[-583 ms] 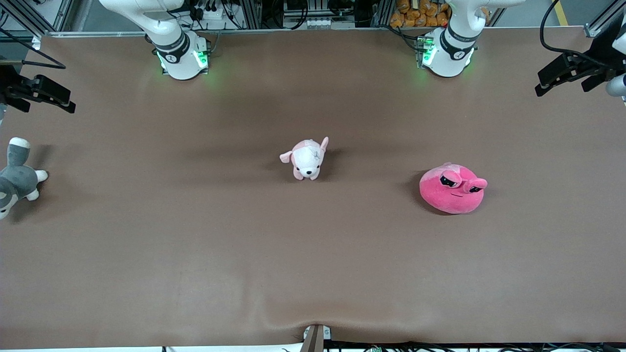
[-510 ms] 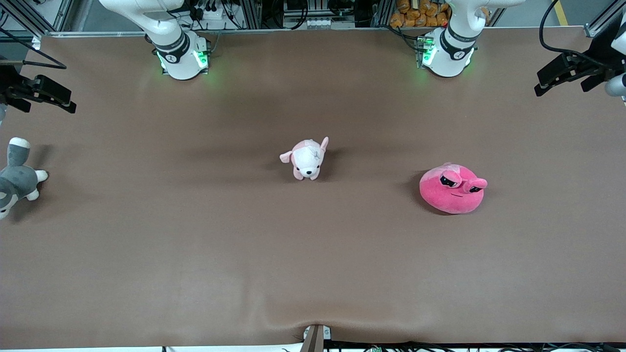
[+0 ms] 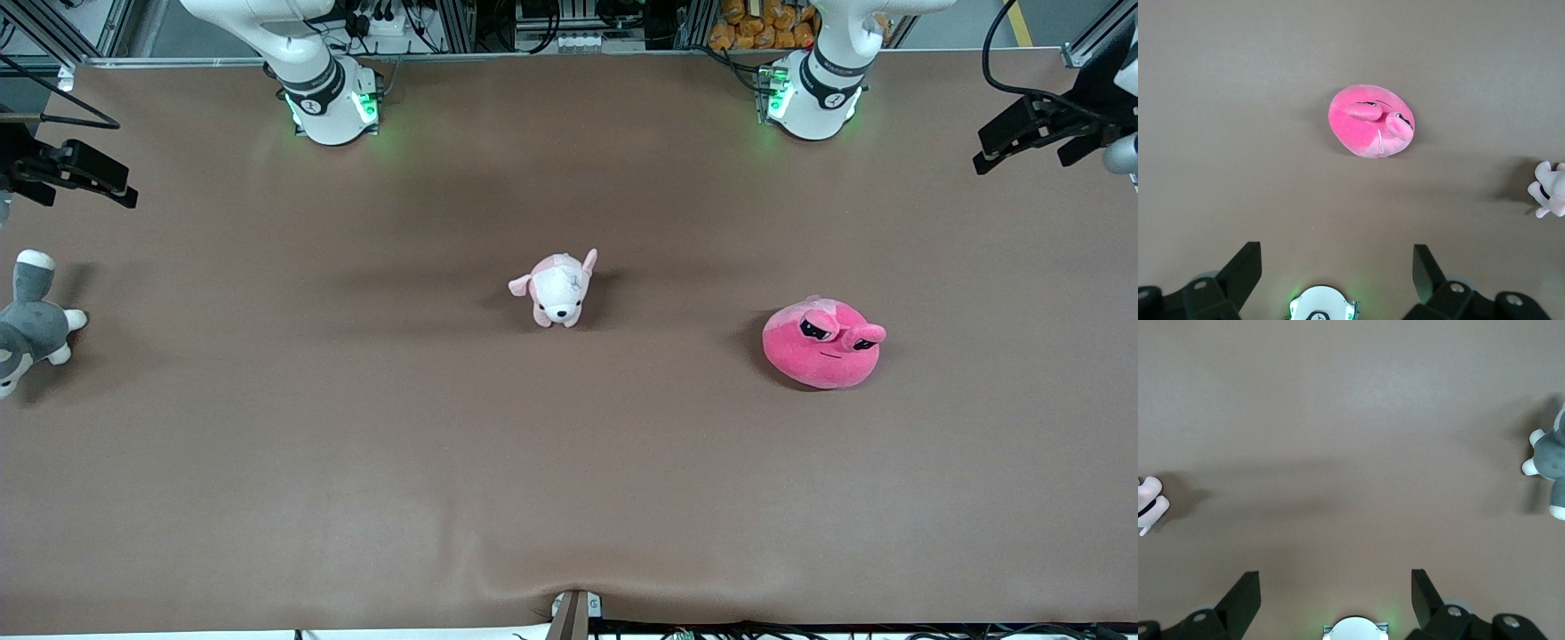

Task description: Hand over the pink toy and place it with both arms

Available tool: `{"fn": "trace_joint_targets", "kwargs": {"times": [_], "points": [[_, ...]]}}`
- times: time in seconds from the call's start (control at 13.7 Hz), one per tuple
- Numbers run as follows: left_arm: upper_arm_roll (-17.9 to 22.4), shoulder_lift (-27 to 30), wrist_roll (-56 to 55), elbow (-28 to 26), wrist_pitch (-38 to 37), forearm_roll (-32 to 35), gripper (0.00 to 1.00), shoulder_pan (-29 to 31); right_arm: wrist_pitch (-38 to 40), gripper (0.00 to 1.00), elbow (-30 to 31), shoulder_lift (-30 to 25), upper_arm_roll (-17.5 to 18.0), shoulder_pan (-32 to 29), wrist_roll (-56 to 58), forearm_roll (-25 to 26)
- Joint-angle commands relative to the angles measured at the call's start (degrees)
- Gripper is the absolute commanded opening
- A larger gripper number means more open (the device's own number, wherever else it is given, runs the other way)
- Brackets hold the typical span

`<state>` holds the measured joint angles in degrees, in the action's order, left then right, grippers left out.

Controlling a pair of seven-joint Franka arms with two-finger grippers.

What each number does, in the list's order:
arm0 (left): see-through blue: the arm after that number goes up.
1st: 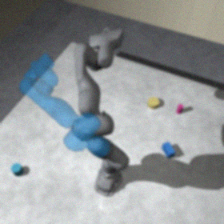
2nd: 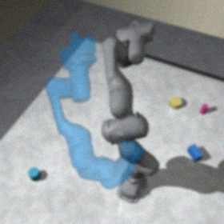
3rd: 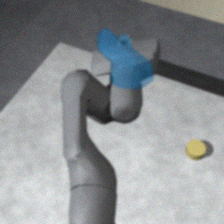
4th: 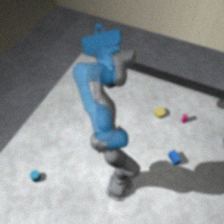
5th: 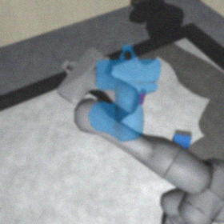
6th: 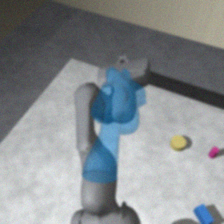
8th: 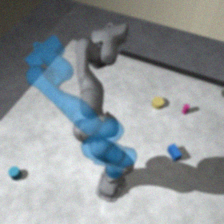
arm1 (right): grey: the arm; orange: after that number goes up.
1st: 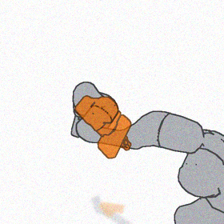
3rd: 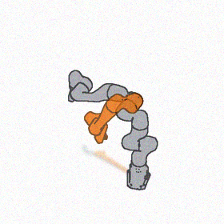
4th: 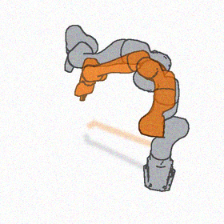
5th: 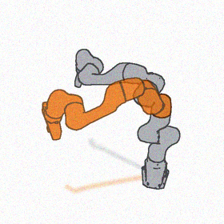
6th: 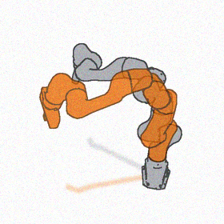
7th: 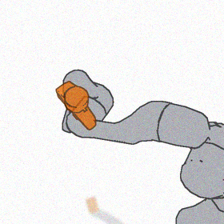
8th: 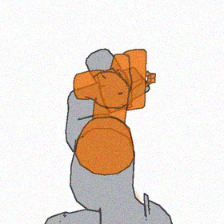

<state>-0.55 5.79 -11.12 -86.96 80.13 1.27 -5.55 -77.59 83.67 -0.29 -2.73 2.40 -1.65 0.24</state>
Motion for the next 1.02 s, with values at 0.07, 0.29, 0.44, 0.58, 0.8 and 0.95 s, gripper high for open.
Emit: {"fn": "trace_joint_targets", "kwargs": {"times": [0.07, 0.29, 0.44, 0.58, 0.8, 0.95], "points": [[0.20, 0.18, -0.04, 0.48, -0.68, 1.19, 1.00, -1.75, 0.25, 1.00, -0.44, 0.11, 0.44, 0.06, -0.11, 0.64], [0.20, 0.45, -0.22, 0.47, -0.68, 1.19, 1.00, -1.66, 0.25, 1.00, -0.44, 0.20, 0.44, -0.38, -0.11, 0.72], [0.11, 0.36, -0.04, 0.56, -0.76, 1.11, 1.00, -1.31, 0.34, 1.00, -0.35, 0.20, 0.27, -0.55, -0.20, 0.81], [0.11, 0.27, 0.04, 0.56, -0.77, 1.10, 1.00, -1.22, 0.25, 1.00, -0.35, 0.20, 0.27, -0.47, -0.37, 0.81], [0.11, -0.25, -0.04, 0.48, -0.77, 1.11, 1.00, -1.40, -0.71, 1.00, -0.27, 0.63, -0.08, -2.39, -0.46, 0.73], [0.02, -0.43, -0.04, 0.39, -0.77, 1.10, 1.00, -1.48, -2.20, 1.00, -0.09, 1.69, -0.08, -3.10, 0.06, 0.64]]}}
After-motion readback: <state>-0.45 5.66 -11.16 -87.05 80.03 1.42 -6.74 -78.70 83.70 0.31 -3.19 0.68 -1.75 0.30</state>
